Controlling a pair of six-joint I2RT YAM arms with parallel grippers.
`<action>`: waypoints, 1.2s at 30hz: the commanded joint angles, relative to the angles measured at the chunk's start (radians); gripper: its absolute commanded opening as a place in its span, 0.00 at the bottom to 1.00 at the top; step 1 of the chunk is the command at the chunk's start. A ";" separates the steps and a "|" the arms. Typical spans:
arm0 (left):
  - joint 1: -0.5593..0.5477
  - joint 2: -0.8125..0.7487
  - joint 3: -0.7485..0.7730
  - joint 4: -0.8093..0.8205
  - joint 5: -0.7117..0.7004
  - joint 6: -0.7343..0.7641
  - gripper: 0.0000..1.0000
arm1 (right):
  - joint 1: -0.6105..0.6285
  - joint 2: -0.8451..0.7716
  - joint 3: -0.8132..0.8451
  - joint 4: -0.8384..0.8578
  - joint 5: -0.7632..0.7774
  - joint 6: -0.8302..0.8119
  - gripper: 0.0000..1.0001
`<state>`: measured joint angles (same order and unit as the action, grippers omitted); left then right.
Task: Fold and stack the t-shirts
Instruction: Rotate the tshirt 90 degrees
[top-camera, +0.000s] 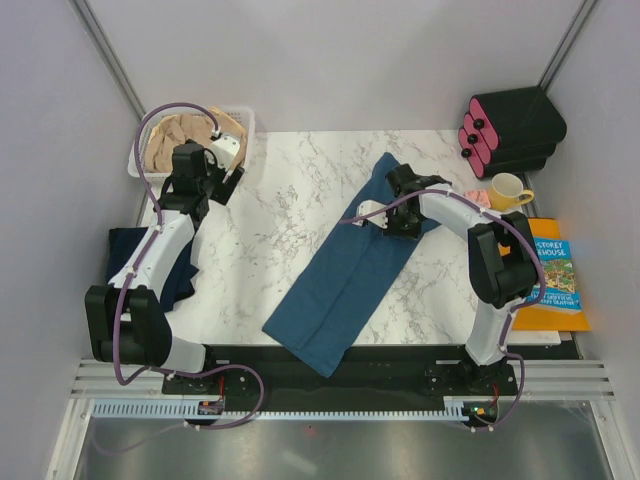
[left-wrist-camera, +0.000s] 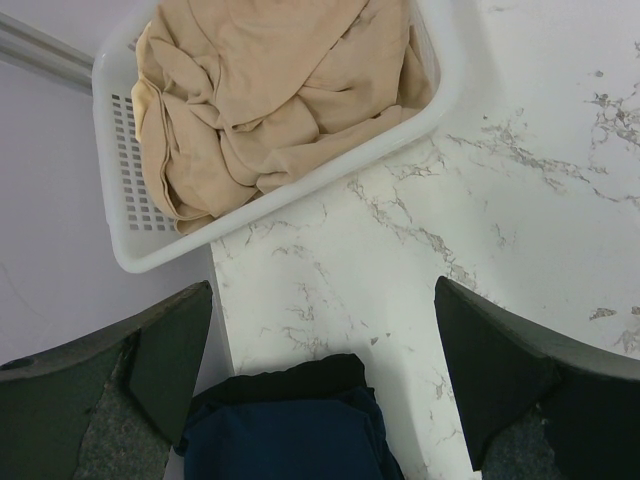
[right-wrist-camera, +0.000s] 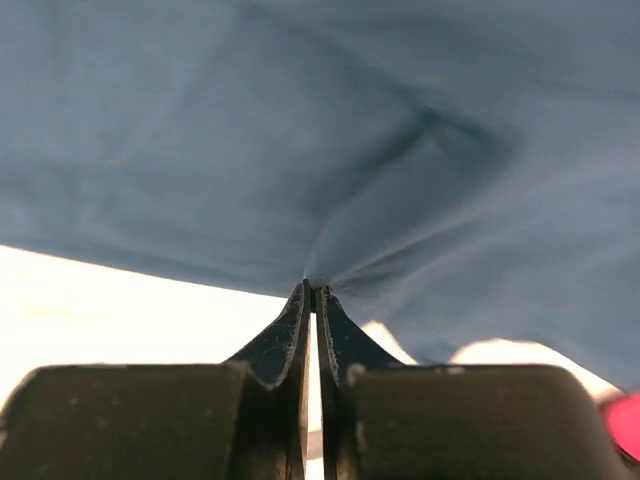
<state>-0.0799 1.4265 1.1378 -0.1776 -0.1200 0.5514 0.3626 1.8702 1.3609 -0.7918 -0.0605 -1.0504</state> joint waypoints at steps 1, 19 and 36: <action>0.003 -0.011 0.017 0.024 0.022 0.022 1.00 | 0.001 0.044 0.050 -0.173 -0.076 -0.043 0.11; 0.003 -0.012 0.014 0.021 0.031 0.013 1.00 | -0.008 0.096 0.147 -0.297 -0.148 -0.065 0.36; 0.003 0.003 0.034 0.003 0.048 0.022 1.00 | -0.140 0.038 0.152 0.068 0.028 0.161 0.17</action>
<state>-0.0799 1.4265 1.1378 -0.1856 -0.0944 0.5621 0.2363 1.9079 1.4918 -0.7994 -0.0868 -0.9470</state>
